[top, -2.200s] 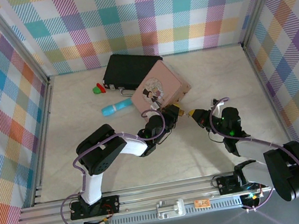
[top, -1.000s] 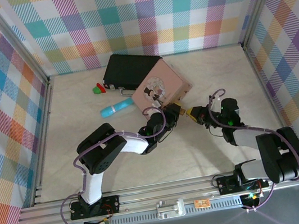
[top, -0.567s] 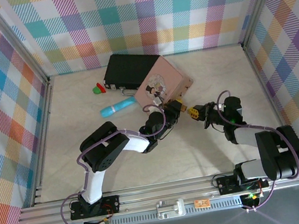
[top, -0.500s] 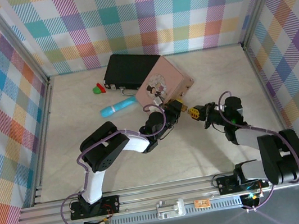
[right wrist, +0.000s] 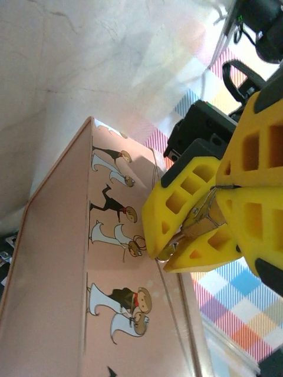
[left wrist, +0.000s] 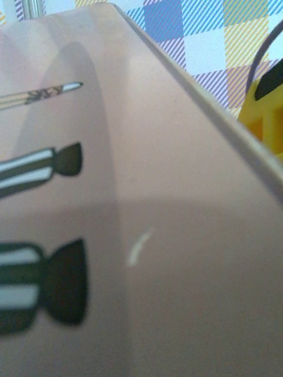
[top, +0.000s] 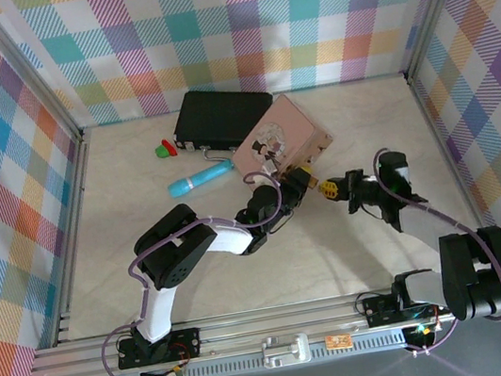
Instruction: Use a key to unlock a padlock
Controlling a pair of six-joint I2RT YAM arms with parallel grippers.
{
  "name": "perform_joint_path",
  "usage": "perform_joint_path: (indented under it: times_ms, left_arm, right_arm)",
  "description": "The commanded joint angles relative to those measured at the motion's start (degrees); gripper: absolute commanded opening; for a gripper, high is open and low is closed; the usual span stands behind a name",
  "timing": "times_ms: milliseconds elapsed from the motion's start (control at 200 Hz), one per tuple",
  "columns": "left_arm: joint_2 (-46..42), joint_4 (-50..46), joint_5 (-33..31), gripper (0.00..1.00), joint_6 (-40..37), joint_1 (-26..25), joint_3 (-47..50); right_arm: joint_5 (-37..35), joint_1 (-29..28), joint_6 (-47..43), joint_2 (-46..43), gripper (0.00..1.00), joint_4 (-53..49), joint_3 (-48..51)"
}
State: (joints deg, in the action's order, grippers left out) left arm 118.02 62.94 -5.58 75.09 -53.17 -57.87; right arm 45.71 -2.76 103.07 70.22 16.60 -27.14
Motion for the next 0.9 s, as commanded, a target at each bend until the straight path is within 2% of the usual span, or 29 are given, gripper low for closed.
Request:
perform_joint_path:
  times_ms: [0,135,250,430,675,795,895]
  left_arm:
    - [-0.37,-8.47,5.21,0.0,-3.48,-2.21,-0.93]
    - [-1.59,-12.77,5.54,0.0,-4.39,-2.21,-1.49]
    - [-2.41,-17.01,6.47,0.0,-5.94,-2.29,-2.98]
    - [-1.72,-20.75,8.3,0.0,-7.09,-2.39,-6.66]
    - [0.42,-28.28,12.05,0.0,-9.87,-2.6,-12.39]
    - [1.94,-30.1,14.18,0.0,-10.46,-2.17,-14.63]
    - [3.17,-31.86,15.91,0.0,-11.47,-1.78,-16.69]
  right_arm:
    - [2.34,1.04,-22.66,-3.09,0.0,-12.81,-8.0]
    - [-1.57,1.52,-30.7,-4.62,0.04,-15.15,-6.96]
    - [-2.78,1.53,-32.97,-4.4,0.04,-10.51,-3.03]
    - [-3.45,1.53,-42.82,-6.66,0.0,-10.76,-1.01]
    - [-4.91,1.59,-59.24,-14.19,0.0,-20.88,-1.08]
    - [-5.43,1.53,-63.16,-15.33,0.0,-22.84,-0.06]
    - [-5.02,1.53,-62.88,-14.84,0.0,-21.13,1.54]
